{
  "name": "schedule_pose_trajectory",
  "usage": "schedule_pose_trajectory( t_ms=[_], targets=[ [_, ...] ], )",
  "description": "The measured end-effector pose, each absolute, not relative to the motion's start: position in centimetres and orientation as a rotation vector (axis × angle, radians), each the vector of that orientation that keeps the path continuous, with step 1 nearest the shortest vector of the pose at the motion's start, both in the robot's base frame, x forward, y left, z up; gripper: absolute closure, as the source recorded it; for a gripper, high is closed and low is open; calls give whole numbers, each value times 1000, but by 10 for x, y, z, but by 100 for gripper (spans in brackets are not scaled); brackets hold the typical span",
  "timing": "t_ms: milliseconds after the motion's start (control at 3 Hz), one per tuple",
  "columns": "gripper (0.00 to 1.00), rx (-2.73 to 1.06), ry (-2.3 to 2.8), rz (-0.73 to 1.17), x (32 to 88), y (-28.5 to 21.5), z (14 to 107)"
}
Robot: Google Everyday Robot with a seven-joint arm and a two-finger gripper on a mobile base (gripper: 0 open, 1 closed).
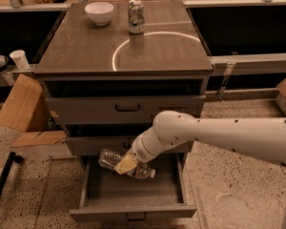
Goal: Place water bottle into bottom drawer
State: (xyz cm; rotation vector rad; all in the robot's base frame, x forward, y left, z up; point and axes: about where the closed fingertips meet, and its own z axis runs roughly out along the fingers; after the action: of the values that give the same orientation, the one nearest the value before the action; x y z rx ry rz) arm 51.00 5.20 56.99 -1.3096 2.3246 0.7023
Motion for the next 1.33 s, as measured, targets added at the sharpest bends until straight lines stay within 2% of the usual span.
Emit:
schedule_pose_trajectory(
  t_ms=[667, 1333],
  targets=[
    [100, -1126, 2466, 750, 502, 2, 430],
    [100, -1119, 2522, 688, 507, -6, 403]
  ],
)
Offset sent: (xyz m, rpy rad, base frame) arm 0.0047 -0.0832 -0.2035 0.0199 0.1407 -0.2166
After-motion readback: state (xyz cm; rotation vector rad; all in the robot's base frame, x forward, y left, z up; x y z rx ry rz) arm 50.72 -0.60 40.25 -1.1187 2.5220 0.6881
